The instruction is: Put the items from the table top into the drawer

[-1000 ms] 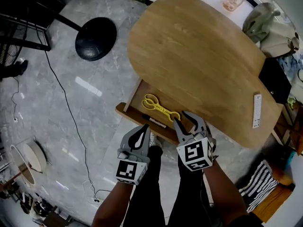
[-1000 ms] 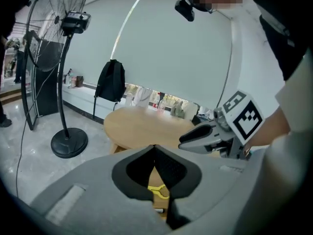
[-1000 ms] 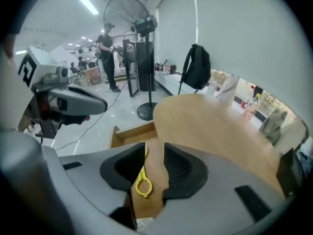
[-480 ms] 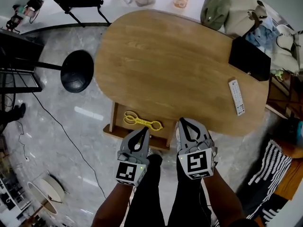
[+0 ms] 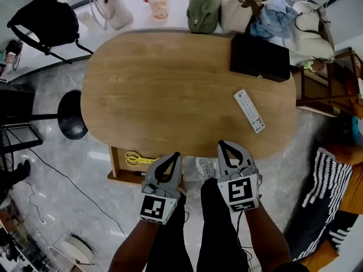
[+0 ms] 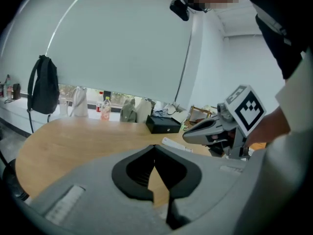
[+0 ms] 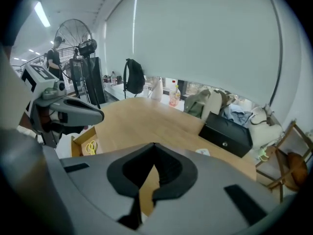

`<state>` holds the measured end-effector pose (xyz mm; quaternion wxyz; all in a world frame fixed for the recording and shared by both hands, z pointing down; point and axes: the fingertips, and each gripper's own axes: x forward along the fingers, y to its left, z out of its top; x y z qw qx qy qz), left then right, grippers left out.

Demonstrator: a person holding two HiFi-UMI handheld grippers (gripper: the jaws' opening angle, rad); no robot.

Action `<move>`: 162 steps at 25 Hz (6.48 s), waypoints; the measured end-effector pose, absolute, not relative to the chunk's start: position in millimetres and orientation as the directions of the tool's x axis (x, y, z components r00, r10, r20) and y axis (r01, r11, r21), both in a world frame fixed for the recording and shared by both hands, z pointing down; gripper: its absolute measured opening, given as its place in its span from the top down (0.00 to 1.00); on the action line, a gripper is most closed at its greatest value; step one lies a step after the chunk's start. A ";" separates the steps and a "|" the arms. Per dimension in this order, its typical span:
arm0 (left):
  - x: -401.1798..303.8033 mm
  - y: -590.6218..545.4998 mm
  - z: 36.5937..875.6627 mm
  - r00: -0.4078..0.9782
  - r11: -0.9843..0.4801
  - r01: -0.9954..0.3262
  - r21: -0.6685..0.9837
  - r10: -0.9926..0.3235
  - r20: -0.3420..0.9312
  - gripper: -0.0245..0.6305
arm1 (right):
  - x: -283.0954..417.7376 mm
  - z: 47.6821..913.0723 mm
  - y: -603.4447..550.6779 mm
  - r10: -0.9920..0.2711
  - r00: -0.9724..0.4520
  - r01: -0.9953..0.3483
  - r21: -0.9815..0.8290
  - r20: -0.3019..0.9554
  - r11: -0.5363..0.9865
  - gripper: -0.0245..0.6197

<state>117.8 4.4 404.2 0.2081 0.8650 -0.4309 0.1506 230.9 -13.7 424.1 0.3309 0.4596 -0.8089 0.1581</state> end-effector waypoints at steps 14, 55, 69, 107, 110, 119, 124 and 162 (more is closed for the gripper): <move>215.7 -1.0 424.8 0.631 -0.588 -0.765 0.261 -0.607 0.483 0.94 | 366.2 483.8 -38.4 -0.572 -0.300 -0.877 0.015 0.764 0.480 0.64; 173.4 -15.2 449.5 0.494 -0.438 -0.867 0.236 -0.703 0.511 0.94 | 327.0 514.7 -90.0 -0.403 -0.369 -0.709 0.027 0.837 0.704 0.61; 22.9 68.1 469.5 0.328 -0.235 -0.943 0.238 -0.783 0.528 0.94 | 132.4 485.9 8.1 -0.320 -0.512 -0.507 0.020 0.797 0.862 0.61; -176.7 217.4 525.6 0.133 0.048 -0.954 0.297 -0.817 0.561 0.94 | -90.1 693.9 73.5 -0.267 -0.355 -0.206 0.203 0.896 0.957 0.61; -177.7 216.4 525.2 0.138 0.044 -0.953 0.299 -0.817 0.560 0.93 | -93.9 692.9 74.5 -0.281 -0.360 -0.193 0.223 0.890 0.955 0.61; -170.4 201.9 513.6 0.141 0.027 -0.957 0.290 -0.826 0.545 0.94 | -97.8 647.9 99.2 -0.276 -0.467 -0.157 0.229 0.840 0.961 0.57; -160.5 188.3 498.5 0.155 -0.006 -0.962 0.272 -0.833 0.531 0.94 | -87.9 588.5 116.3 -0.297 -0.546 -0.189 0.230 0.783 0.955 0.58; 5.0 66.2 59.9 0.450 -0.435 -0.893 0.117 -0.876 0.176 0.94 | 130.6 29.0 56.3 -0.789 -0.546 -0.816 0.033 0.282 0.577 0.97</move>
